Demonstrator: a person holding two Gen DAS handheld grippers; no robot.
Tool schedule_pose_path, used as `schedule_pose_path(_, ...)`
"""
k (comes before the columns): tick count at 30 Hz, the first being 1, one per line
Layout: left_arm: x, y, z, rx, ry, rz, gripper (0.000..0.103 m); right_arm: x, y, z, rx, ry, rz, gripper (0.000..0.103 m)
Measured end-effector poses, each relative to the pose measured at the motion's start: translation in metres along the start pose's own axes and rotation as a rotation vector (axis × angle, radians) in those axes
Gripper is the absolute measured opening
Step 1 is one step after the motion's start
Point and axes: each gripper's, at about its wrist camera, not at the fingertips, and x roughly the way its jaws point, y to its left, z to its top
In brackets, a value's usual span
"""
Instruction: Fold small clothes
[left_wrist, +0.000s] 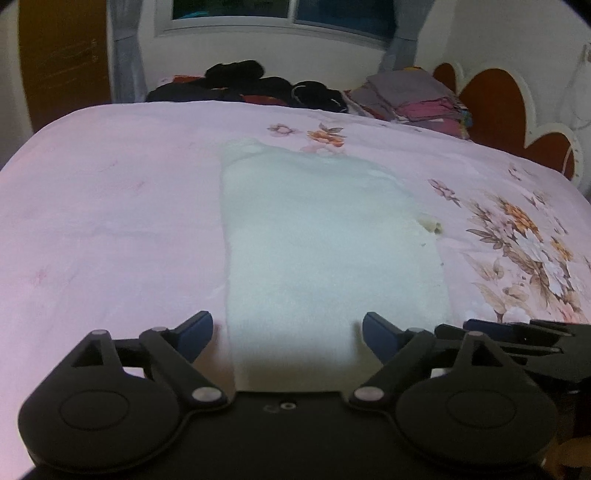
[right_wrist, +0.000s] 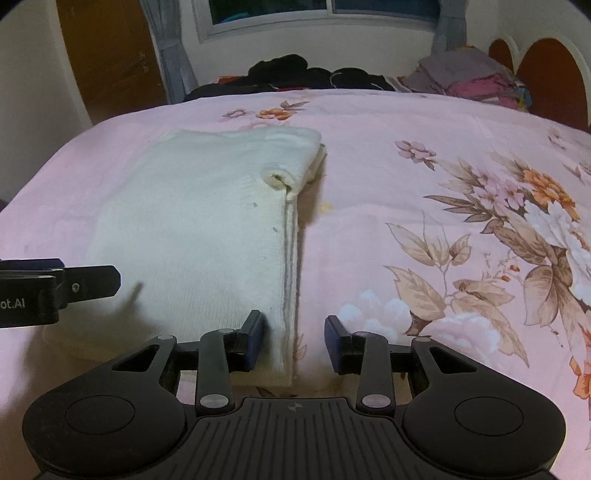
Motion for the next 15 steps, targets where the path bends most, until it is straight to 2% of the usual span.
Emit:
schedule_pose_path(5, -0.005, 0.000, -0.005, -0.024, -0.011, 0.070, 0.090, -0.011, -0.002, 0.008, -0.015, -0.006, 0.014, 0.035)
schedule_pose_path(10, -0.011, 0.011, 0.012, -0.054, -0.095, 0.080, 0.082, -0.031, 0.006, 0.024, -0.032, -0.117, 0.052, 0.035)
schedule_pose_path(13, -0.004, 0.014, 0.035, -0.041, -0.129, 0.097, 0.076, -0.024, 0.015, 0.044, -0.043, -0.151, 0.062, 0.035)
schedule_pose_path(15, 0.004, 0.014, 0.046, -0.031, -0.141, 0.097, 0.068, -0.016, 0.018, 0.059, -0.025, -0.166, 0.069, 0.035)
